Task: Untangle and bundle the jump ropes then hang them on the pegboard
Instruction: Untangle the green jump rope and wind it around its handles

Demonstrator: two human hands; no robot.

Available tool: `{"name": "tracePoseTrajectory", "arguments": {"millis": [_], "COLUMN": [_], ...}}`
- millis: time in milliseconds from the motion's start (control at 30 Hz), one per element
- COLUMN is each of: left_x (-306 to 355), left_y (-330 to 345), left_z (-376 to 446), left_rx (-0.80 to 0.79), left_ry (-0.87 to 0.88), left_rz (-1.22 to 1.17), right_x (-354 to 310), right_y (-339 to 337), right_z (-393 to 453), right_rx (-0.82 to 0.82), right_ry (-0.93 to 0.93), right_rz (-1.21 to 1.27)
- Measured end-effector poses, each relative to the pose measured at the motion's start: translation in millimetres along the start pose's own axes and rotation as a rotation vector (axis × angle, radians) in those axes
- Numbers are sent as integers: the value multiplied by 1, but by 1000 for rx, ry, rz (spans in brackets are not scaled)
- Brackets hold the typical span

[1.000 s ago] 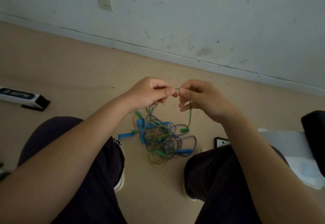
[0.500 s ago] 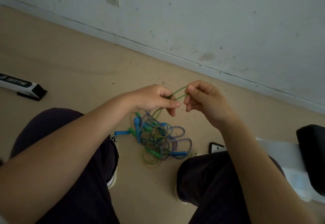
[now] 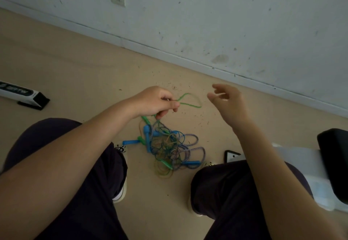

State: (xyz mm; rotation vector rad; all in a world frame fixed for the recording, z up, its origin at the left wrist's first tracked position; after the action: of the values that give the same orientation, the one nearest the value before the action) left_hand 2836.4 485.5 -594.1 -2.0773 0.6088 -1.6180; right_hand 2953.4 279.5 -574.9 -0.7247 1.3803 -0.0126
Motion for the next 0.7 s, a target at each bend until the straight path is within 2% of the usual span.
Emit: {"name": "tracePoseTrajectory", "arguments": {"millis": [100,200,333,467,533,600,700], "left_x": [6,12,11,6,4,0,-4], "left_y": [8,14,14,13,14,13,12], "left_z": [-1,-1,3,4,3,3,4], "left_rx": [-37,-58,-56,-83,-124,-150,-140], "left_ry": [43,85,89,58,40,17,-8], "left_rz": [-76,-123,-94,-122,-88,46,148], "right_x": [-11,-16,-15,-14,-14,-12,-4], "right_y": [10,23,27,20,15,5,-8], "right_z": [-5,-12,-15,-14,-12,-8,-2], "right_rx": [-195,-417,-511,-502,-409,-264,-130], "right_ry": [-80,-43,12,97,76,46,24], "right_rz": [147,172,55,110,160,197,120]}}
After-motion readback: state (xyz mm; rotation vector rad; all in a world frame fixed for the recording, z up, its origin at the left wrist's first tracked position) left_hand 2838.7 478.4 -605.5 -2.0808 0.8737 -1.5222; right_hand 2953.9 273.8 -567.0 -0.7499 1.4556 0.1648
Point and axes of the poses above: each hand's wrist, its own z-axis towards the middle knuckle, its own y-axis out of the palm, x = y × z, the point moved 2 cm from there along z, towards the middle knuckle, and after that the axes turned 7 degrees about z, right-handed, at the moved point
